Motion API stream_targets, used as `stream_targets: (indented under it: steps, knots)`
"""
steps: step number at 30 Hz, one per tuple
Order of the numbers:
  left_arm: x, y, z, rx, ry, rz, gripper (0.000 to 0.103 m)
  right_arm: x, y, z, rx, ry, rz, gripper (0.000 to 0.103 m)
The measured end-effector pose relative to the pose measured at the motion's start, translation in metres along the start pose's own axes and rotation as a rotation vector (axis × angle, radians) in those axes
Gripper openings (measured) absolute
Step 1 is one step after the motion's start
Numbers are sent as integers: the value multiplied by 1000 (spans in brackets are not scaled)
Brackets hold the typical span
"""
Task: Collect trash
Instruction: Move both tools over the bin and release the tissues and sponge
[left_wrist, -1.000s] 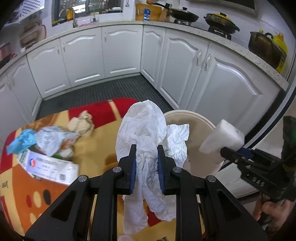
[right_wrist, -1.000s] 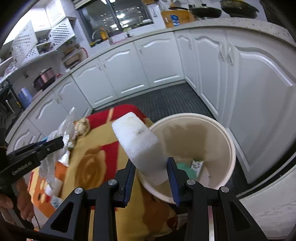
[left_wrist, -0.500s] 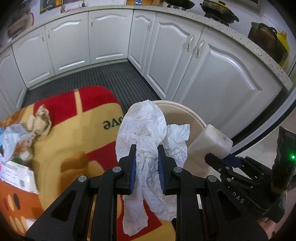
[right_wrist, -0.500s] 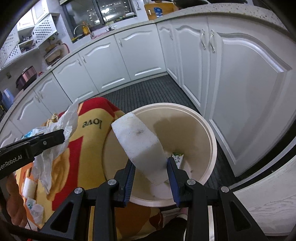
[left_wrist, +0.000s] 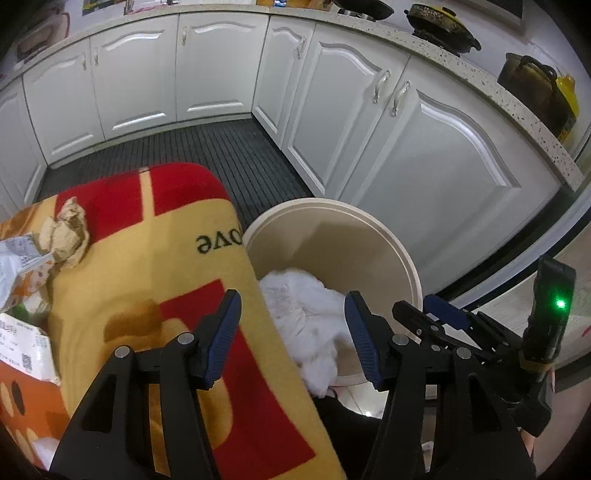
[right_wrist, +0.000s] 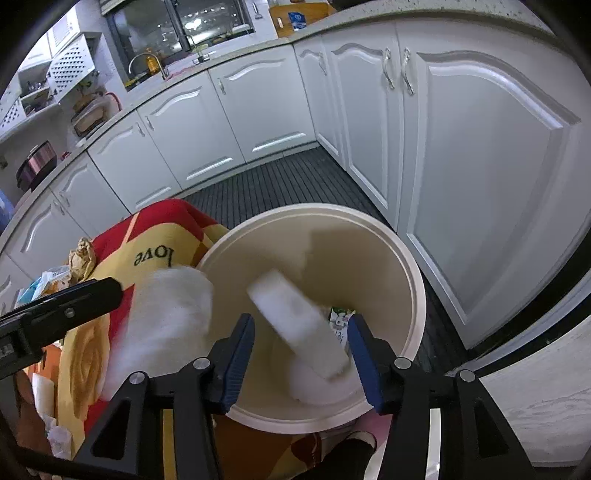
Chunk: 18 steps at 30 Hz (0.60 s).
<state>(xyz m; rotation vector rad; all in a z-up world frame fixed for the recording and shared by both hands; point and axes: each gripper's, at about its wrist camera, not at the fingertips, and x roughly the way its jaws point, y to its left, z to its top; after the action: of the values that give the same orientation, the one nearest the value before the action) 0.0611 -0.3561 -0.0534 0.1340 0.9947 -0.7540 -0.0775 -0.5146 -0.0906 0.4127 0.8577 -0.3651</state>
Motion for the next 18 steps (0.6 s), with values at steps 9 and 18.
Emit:
stream_targets:
  steps: [9,18]
  knots:
    - [-29,10,-7,-11,-47,48,57,-5,7,-8,-3,10,20,50]
    - [-55,27,-18,-27,-87,104,57,-17,37,-12,-63,-2,50,59]
